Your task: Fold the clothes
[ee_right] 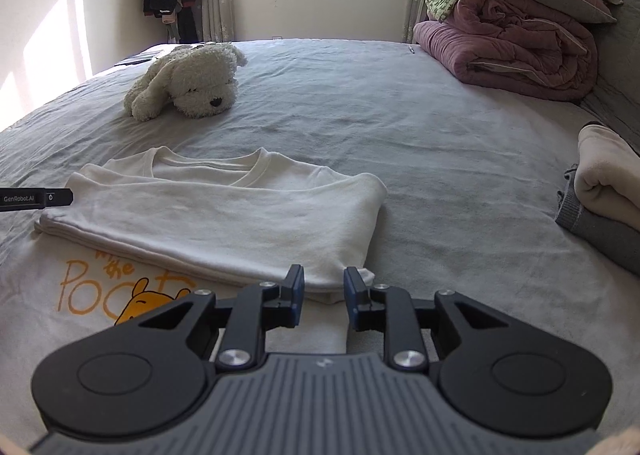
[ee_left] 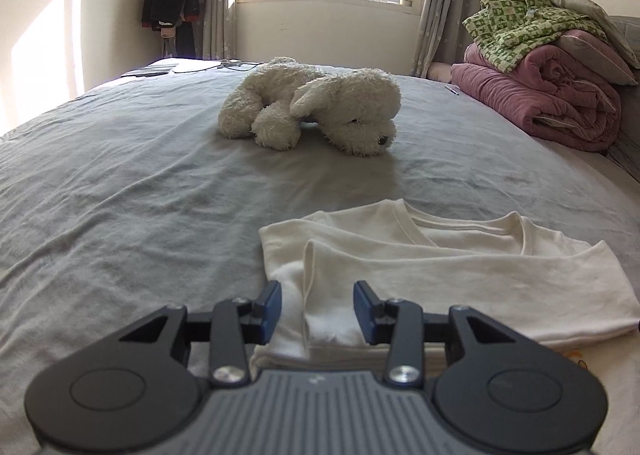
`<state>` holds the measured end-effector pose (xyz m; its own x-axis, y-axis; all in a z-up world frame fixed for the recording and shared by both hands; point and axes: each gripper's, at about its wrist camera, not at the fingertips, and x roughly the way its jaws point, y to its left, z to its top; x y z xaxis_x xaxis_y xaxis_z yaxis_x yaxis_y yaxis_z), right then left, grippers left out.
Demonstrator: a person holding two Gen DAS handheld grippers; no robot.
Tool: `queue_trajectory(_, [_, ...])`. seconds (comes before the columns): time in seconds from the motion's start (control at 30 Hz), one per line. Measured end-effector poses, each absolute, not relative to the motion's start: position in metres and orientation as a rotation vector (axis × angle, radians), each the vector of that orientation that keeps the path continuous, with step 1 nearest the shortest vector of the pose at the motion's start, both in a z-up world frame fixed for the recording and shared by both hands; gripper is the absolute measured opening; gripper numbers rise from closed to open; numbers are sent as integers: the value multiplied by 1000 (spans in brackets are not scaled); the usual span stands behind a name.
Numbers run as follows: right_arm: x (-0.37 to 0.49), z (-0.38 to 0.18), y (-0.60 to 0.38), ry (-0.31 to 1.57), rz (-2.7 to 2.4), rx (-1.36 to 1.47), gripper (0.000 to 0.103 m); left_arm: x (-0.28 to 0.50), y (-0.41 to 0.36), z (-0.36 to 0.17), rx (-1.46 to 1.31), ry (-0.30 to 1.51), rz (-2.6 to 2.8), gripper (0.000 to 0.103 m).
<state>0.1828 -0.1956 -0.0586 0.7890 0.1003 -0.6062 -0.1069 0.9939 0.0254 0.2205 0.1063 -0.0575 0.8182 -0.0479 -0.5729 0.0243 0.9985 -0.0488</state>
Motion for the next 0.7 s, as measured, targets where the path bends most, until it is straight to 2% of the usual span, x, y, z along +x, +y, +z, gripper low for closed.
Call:
queue_trajectory(0.07, [181,-59,-193,680,126,7,29,212,107,-56,-37,627,-48,46])
queue_trajectory(0.13, [180,-59,-190,719,153,32,41,201,111,-55,-44,649,-62,49])
queue_trajectory(0.17, [178,-58,-188,737,166,48,43,195,113,-55,-47,660,-69,49])
queue_trajectory(0.7, [91,-54,-190,961,249,293,44,84,145,-48,-108,812,-193,50])
